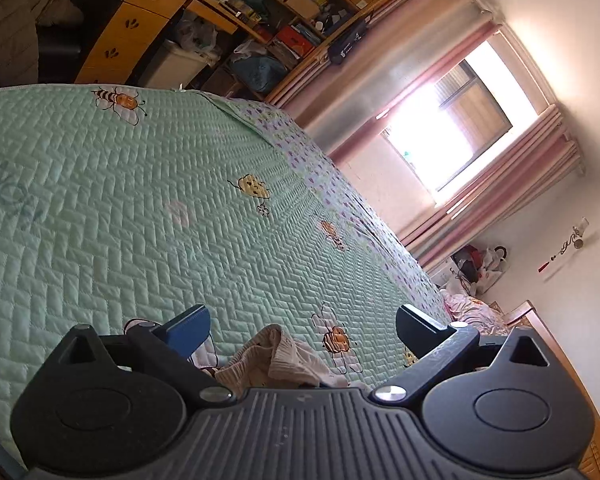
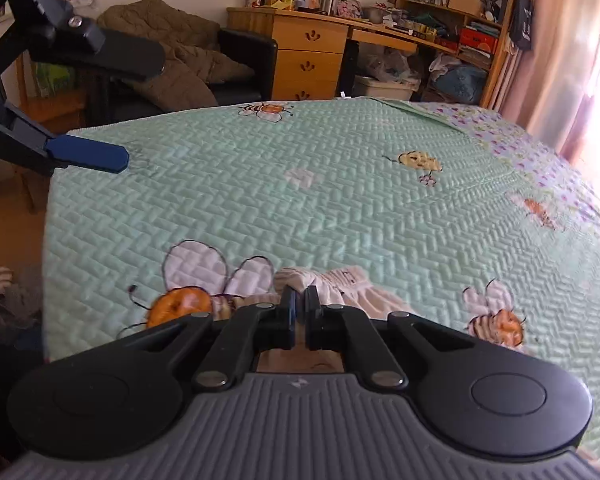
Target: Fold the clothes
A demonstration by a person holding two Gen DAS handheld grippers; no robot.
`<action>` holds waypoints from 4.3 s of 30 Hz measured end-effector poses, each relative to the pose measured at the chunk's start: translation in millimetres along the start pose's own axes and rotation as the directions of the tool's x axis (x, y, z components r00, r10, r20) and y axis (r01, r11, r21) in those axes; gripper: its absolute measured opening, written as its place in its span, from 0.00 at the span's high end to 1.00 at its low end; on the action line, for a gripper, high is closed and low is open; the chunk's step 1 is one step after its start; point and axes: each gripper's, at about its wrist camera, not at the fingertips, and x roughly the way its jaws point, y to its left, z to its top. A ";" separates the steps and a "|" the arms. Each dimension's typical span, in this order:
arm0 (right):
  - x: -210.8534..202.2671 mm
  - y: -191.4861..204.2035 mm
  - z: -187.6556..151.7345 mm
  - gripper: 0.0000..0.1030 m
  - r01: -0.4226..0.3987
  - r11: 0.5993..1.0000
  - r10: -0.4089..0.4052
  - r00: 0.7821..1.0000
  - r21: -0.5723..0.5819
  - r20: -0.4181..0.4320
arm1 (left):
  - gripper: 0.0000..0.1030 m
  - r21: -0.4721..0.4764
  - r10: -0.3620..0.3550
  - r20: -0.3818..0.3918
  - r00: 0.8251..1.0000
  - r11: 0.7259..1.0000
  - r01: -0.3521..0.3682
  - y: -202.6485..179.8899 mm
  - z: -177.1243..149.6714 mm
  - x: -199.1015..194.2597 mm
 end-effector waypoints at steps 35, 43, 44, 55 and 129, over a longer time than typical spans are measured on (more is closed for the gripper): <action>-62.0 6.2 -110.4 0.45 0.035 0.999 -0.039 0.974 0.021 0.224 | 0.04 -0.014 0.002 -0.370 0.929 1.000 -0.008 11.8 -76.1 150.3; -147.5 -135.3 -176.2 0.45 0.282 0.818 -0.381 0.919 0.501 0.106 | 0.04 0.004 0.051 -0.370 0.928 0.999 -0.054 8.5 -78.0 148.9; -149.1 -147.8 -178.6 0.45 0.303 0.806 -0.399 0.913 0.509 0.087 | 0.04 0.017 0.059 -0.366 0.929 0.998 -0.057 5.7 -78.2 148.3; -115.5 -218.0 -180.3 0.46 0.496 0.806 -0.531 0.847 0.323 0.022 | 0.03 0.080 0.102 -0.379 0.920 0.994 -0.077 -1.3 -82.8 153.2; -243.6 -42.6 -220.2 1.00 0.570 0.717 -0.539 0.818 -0.402 0.198 | 0.01 0.226 0.148 -0.390 0.909 0.972 -0.062 -73.6 -107.9 90.6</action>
